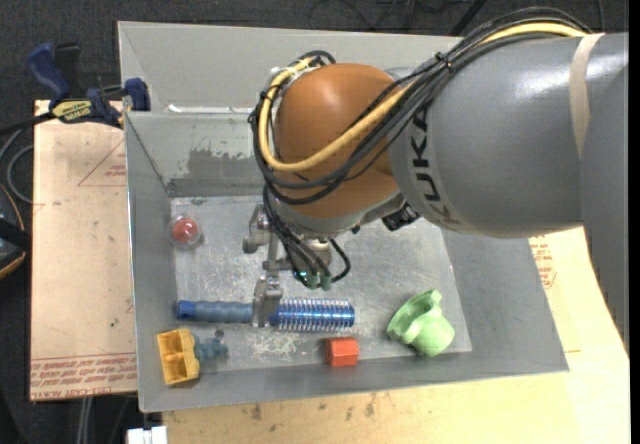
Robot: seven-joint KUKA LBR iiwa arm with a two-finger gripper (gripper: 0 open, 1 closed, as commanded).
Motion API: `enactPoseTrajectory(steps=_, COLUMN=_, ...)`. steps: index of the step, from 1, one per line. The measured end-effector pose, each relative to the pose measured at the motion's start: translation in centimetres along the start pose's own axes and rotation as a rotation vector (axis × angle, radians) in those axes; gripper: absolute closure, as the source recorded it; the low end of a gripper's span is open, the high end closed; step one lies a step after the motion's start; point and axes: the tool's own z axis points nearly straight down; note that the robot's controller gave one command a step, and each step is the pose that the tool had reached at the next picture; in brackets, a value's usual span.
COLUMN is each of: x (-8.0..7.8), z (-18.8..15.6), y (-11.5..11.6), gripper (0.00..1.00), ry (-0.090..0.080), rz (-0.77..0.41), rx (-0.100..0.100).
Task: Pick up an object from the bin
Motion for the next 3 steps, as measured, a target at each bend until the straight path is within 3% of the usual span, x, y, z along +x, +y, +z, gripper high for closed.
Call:
enactPoseTrajectory(steps=1, x=0.0, z=13.9, y=-4.8, gripper=0.00, ry=-0.014, rz=-0.085, rx=-0.004)
enactPoseTrajectory(steps=2, x=-0.1, z=13.6, y=-4.6, gripper=1.00, ry=-0.017, rz=-0.086, rx=-0.005)
enactPoseTrajectory(steps=3, x=0.0, z=1.5, y=-3.6, gripper=1.00, ry=-0.015, rz=-0.148, rx=-0.001)
